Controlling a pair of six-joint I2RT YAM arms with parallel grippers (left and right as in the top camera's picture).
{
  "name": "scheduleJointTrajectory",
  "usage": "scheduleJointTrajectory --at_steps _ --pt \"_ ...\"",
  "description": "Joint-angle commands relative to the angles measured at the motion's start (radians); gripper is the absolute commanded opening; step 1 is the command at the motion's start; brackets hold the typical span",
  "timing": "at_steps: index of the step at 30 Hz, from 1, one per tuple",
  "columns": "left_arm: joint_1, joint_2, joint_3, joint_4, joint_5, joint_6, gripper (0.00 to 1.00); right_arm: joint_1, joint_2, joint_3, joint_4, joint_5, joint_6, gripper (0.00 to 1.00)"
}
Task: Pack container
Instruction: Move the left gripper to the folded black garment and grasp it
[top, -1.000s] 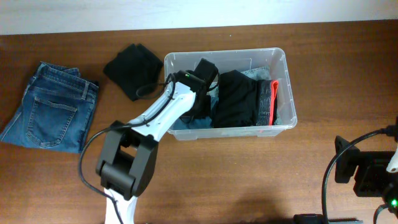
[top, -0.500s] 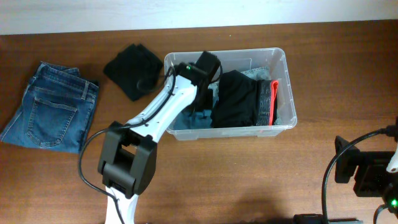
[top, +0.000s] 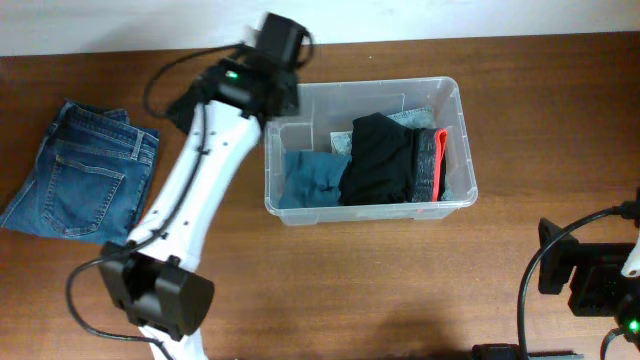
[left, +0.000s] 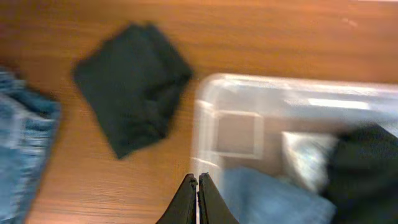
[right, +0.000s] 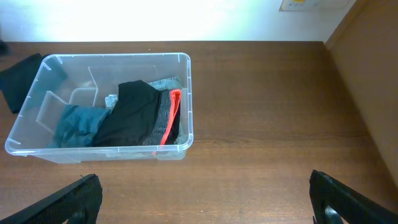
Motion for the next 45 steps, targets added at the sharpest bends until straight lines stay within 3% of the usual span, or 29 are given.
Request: scheduleJointTrajectory --at_steps 1,6,10,11,13,21,24,45 --pt "0.087 0.0 0.005 0.008 -0.061 0.017 0.05 -0.006 0.003 0.002 0.004 0.011 0.006 0.99" --pt "0.185 0.01 0.005 0.086 0.031 0.017 0.05 -0.006 0.003 0.002 0.004 0.011 0.006 0.98" --pt "0.237 0.012 0.004 0.174 0.102 0.016 0.22 -0.006 0.003 0.002 0.003 0.011 0.006 0.99" --pt "0.246 0.013 0.004 0.192 0.108 0.016 0.28 -0.006 0.003 0.002 0.004 0.011 0.006 0.99" --pt "0.258 0.019 0.004 0.218 0.108 0.016 0.56 -0.006 0.003 0.002 0.004 0.011 0.006 0.99" --pt "0.266 0.117 0.003 0.288 0.108 0.024 0.94 -0.006 0.003 0.002 0.004 0.011 0.006 0.99" --pt "0.267 0.174 0.003 0.309 0.108 0.079 0.99 -0.006 0.003 0.002 0.004 0.011 0.006 0.99" --pt "0.333 0.5 0.003 0.466 0.109 0.091 0.99 -0.006 0.003 0.002 0.003 0.011 0.006 0.99"
